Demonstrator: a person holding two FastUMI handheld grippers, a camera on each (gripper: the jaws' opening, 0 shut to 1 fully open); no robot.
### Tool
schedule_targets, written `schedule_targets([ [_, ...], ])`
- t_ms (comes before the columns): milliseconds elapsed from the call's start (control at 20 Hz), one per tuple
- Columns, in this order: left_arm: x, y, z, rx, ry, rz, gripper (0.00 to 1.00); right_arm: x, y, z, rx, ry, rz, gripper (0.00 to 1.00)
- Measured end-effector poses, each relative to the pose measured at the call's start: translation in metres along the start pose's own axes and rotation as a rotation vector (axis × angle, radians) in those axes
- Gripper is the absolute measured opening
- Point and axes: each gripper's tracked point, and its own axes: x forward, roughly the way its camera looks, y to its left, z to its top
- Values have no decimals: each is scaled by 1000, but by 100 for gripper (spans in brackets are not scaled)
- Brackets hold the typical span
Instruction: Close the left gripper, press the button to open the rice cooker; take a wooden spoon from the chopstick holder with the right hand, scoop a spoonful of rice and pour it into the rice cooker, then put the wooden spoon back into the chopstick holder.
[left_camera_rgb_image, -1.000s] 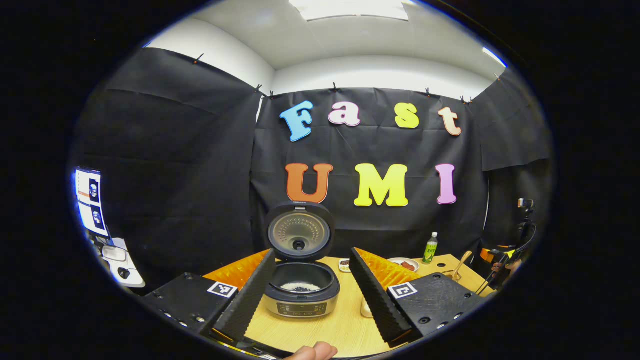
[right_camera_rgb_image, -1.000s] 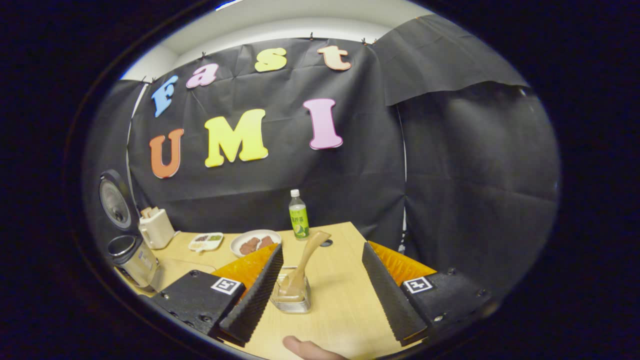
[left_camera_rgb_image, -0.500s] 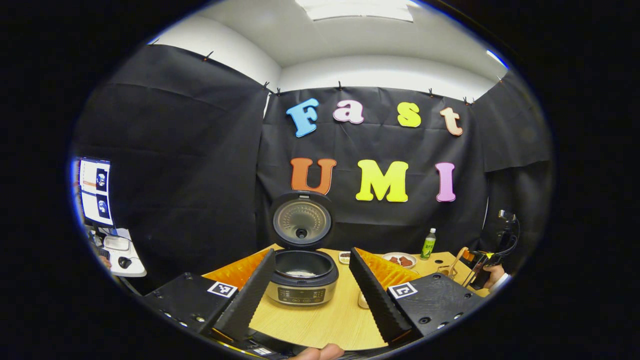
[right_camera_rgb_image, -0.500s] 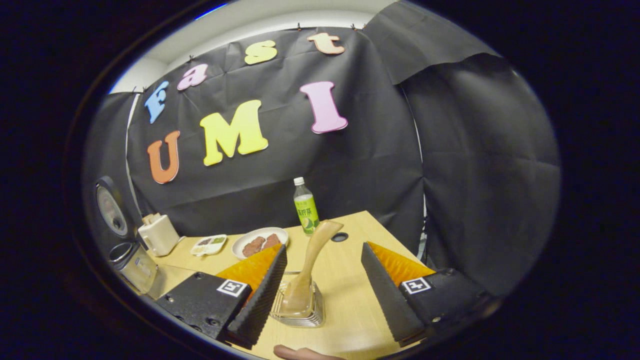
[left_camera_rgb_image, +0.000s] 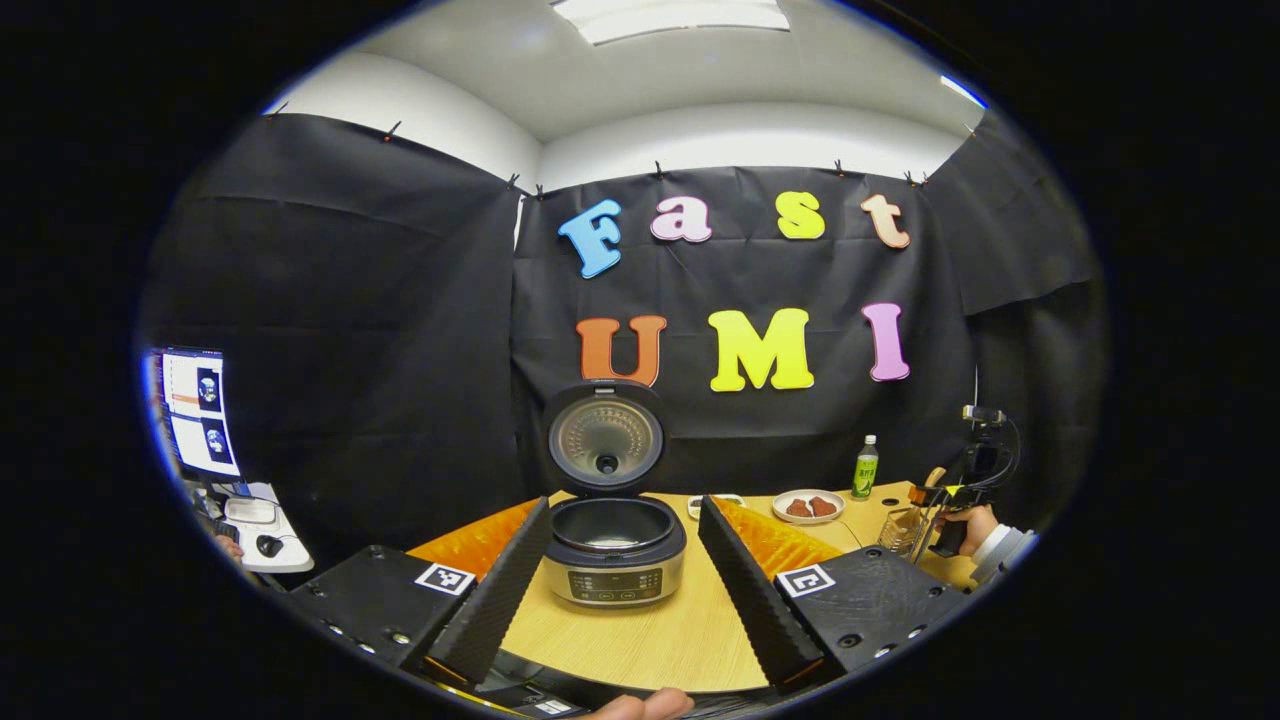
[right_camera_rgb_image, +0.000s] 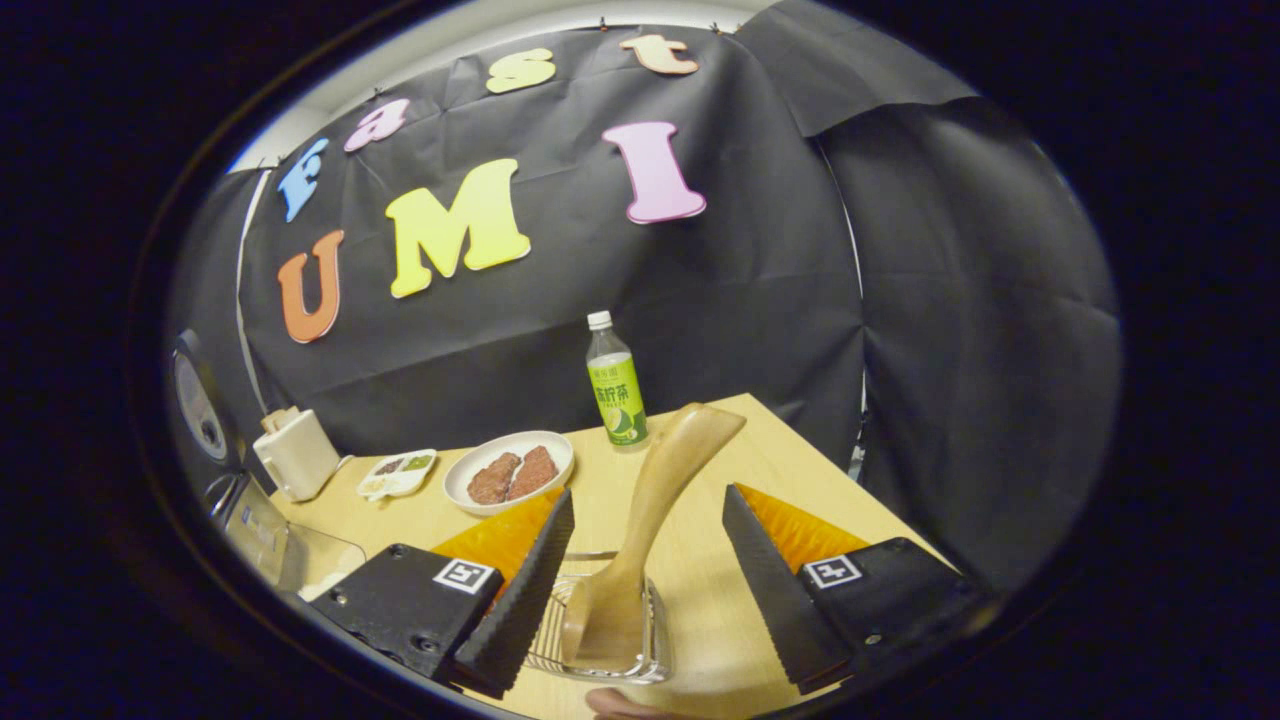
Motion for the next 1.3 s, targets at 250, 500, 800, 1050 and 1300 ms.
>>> schedule_targets([
  [250,-3,7,-11,-24,26,-7,93,9,-2,-5,41,44,-13,63],
  [500,-11,12,-7,-82,28,-27,94,-10,18,10,-36,17,31,13],
  [800,-25,12,6,-69,-9,-56,94,-57,48,67,-176,-116,49,11],
  [1050,-29,21,6,-73,-1,-54,94,-101,89,104,-270,-208,93,11],
  [1300,-41,24,16,-76,-25,-62,94,-137,136,122,-310,-276,103,11],
])
